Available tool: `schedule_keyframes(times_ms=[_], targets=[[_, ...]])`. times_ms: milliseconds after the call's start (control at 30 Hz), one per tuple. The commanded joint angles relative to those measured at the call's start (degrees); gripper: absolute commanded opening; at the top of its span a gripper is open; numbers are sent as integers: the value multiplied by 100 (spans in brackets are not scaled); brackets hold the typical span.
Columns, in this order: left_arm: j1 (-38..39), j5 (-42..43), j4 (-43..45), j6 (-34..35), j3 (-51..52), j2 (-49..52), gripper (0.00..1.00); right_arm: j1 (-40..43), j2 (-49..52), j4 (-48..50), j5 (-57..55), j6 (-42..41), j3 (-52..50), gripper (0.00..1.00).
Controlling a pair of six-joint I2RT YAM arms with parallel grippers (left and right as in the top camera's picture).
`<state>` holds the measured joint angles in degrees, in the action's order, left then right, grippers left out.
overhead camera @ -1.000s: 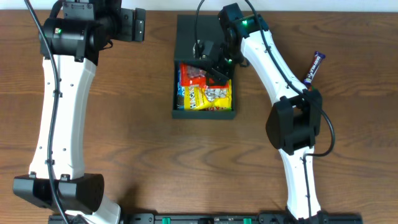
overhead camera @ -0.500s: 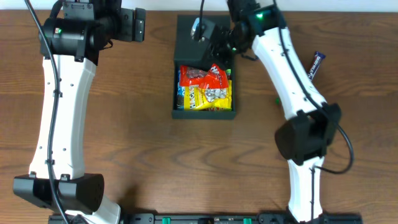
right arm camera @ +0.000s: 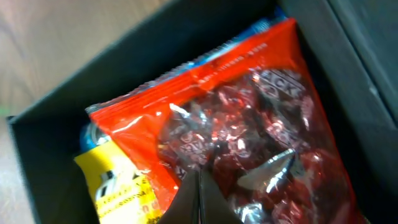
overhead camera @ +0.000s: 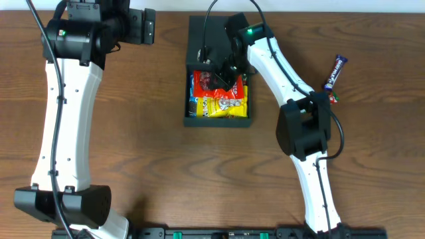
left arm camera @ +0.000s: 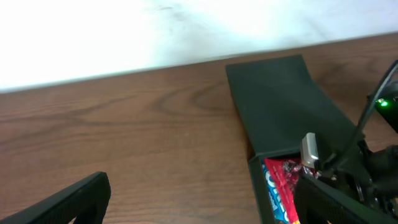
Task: Pack container
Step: 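Press the red bag down in the box and withdraw right gripper, then grasp the blue Cadbury Dairy Milk bar with the right gripper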
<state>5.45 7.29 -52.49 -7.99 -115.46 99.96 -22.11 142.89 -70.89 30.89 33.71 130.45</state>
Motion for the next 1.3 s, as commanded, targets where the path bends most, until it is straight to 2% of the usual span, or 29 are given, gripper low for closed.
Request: schedule_keyframes(times_ms=[0, 233, 400, 467, 600, 733, 800, 867, 967, 1033, 1067, 1133, 1233, 1267], targets=[[-24, -22, 7, -105, -57, -70, 95, -26, 96, -85, -920, -304, 13, 1], [-24, -22, 7, -103, -57, -70, 95, -24, -710, 107, -750, -280, 188, 1], [-24, -22, 4, -103, -57, -70, 95, 48, -796, 269, -881, -382, 188, 1], [-24, -22, 2, -103, -57, -70, 95, 184, -848, 299, -1097, -745, 188, 1], [-24, -20, 7, -103, -57, -70, 95, 1010, -1198, 219, -1611, -1663, 188, 1], [-24, -20, 7, -101, -57, -70, 95, 2282, -1386, -103, -1685, -3742, 184, 1], [-24, -20, 7, -101, -57, -70, 95, 2708, -1316, -280, -2081, -4728, 168, 1], [-24, -20, 7, -101, -57, -70, 95, 2977, -1237, -273, -2546, -5040, 166, 1], [-24, -20, 4, -101, -57, -70, 95, 3161, -1193, 42, -3036, -5038, 166, 2], [-24, -20, 4, -101, -57, -70, 95, 3156, -1167, 177, -3543, -5060, 166, 6], [-24, -20, 4, -101, -57, -70, 95, 3156, -1123, 181, -3729, -5233, 164, 15], [-24, -20, 7, -101, -57, -70, 95, 3156, -1029, 96, -3908, -5534, 164, 18], [-24, -20, 4, -101, -57, -70, 95, 3156, -752, -24, -4098, -5796, 164, 47], [-24, -20, 4, -101, -57, -70, 95, 3156, -629, -24, -4094, -5792, 164, 51]])
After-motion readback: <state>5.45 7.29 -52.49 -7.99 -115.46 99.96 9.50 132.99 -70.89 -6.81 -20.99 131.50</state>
